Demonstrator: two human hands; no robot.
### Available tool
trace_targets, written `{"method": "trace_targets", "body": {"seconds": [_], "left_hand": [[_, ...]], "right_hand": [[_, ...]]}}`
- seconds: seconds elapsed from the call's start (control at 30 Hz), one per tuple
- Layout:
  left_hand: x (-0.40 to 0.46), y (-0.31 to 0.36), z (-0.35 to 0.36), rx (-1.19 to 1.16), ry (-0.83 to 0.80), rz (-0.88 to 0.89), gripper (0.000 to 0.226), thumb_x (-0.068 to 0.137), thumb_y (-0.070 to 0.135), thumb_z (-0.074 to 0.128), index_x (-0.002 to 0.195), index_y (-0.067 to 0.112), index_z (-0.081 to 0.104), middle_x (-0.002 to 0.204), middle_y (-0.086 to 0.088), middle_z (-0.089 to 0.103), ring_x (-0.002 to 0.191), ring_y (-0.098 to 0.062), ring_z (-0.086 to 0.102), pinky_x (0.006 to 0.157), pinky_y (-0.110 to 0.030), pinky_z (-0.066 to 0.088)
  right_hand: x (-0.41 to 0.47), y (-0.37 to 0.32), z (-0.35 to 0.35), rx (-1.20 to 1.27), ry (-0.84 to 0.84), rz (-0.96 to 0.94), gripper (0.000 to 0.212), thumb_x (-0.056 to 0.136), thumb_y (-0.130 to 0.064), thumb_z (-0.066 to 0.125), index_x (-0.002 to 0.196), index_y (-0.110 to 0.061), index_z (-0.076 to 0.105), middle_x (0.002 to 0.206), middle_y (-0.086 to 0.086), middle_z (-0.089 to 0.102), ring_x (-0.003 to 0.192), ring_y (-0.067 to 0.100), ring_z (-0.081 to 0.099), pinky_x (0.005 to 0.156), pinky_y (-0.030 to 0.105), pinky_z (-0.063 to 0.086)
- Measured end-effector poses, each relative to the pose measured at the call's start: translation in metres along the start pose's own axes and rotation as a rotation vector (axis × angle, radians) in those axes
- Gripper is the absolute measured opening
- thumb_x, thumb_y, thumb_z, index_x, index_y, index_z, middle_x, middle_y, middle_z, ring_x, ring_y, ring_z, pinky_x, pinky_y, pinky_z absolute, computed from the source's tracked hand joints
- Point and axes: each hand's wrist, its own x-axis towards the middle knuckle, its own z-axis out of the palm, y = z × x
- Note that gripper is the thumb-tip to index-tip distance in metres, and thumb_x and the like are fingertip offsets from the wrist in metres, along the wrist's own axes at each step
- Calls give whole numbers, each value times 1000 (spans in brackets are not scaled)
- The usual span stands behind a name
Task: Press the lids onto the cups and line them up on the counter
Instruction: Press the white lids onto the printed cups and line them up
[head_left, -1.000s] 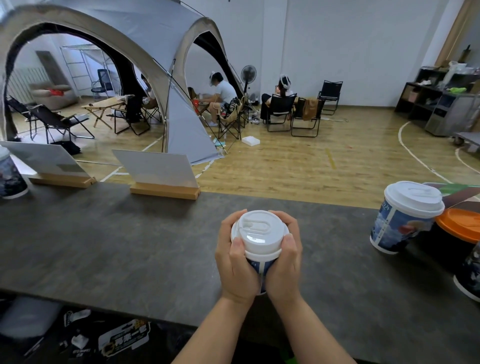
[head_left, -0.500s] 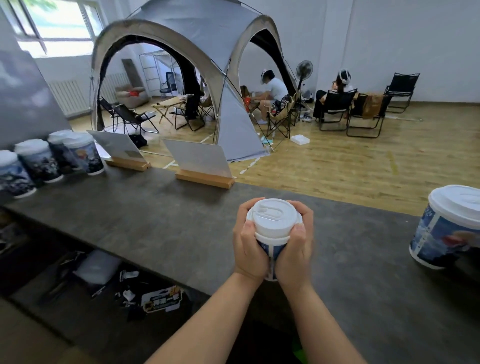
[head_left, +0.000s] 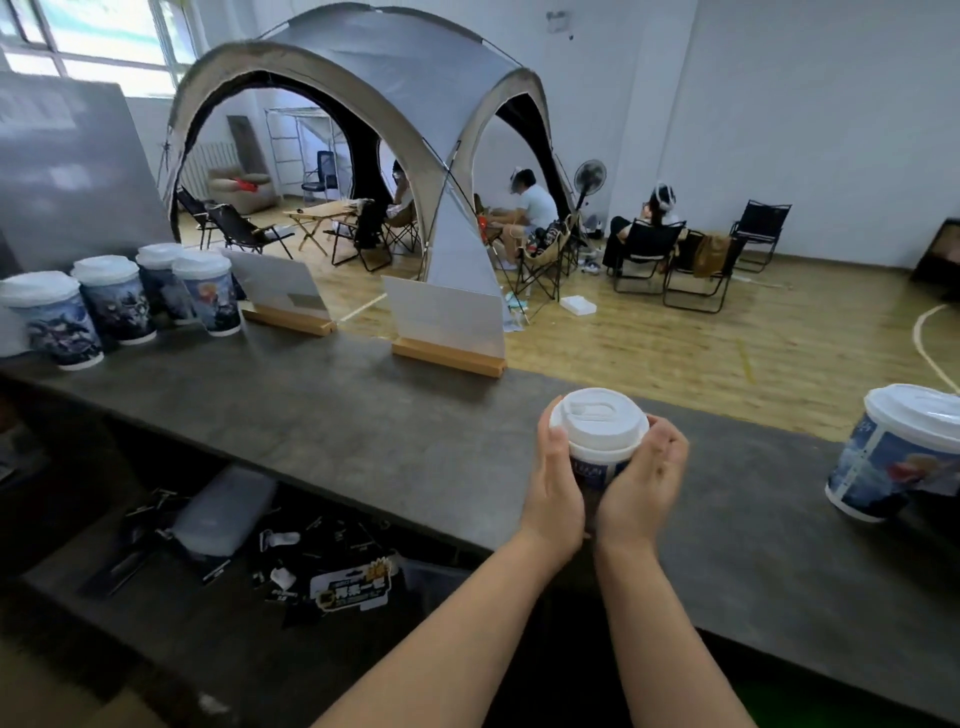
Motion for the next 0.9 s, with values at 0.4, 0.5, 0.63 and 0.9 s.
{"method": "trace_targets", "body": {"seconds": [0.4, 0.5, 0.63, 0.9], "left_hand": [[-27, 78, -307, 253, -129, 78, 61, 94, 36, 57, 149, 26, 35, 143, 13, 51, 131, 1, 47, 105, -20, 43], [-27, 86, -364, 300, -92, 53, 61, 88, 38, 69, 143, 31, 43, 137, 13, 57, 127, -1, 52, 104, -28, 47], [-22, 100, -419, 330, -88, 23, 66, 81, 40, 76, 140, 31, 46, 132, 15, 62, 125, -5, 56, 101, -26, 49], [25, 110, -504, 344, -42, 6, 66, 82, 34, 73, 141, 29, 44, 130, 18, 62, 124, -1, 55, 99, -25, 50]], "right_hand": [[-171, 16, 185, 150, -279, 353, 32, 100, -29, 40, 86, -22, 68, 83, -1, 74, 82, 19, 67, 69, 32, 52], [-204, 18, 219, 118, -382, 449, 33, 98, -36, 42, 90, -22, 70, 96, 8, 75, 91, 27, 69, 79, 43, 55], [-227, 25, 262, 87, -509, 504, 37, 99, -36, 41, 91, -17, 72, 96, 8, 76, 91, 28, 70, 83, 45, 54], [-249, 65, 363, 101, -555, 608, 38, 97, -40, 49, 90, -11, 73, 98, 18, 74, 87, 30, 68, 81, 42, 52]]}}
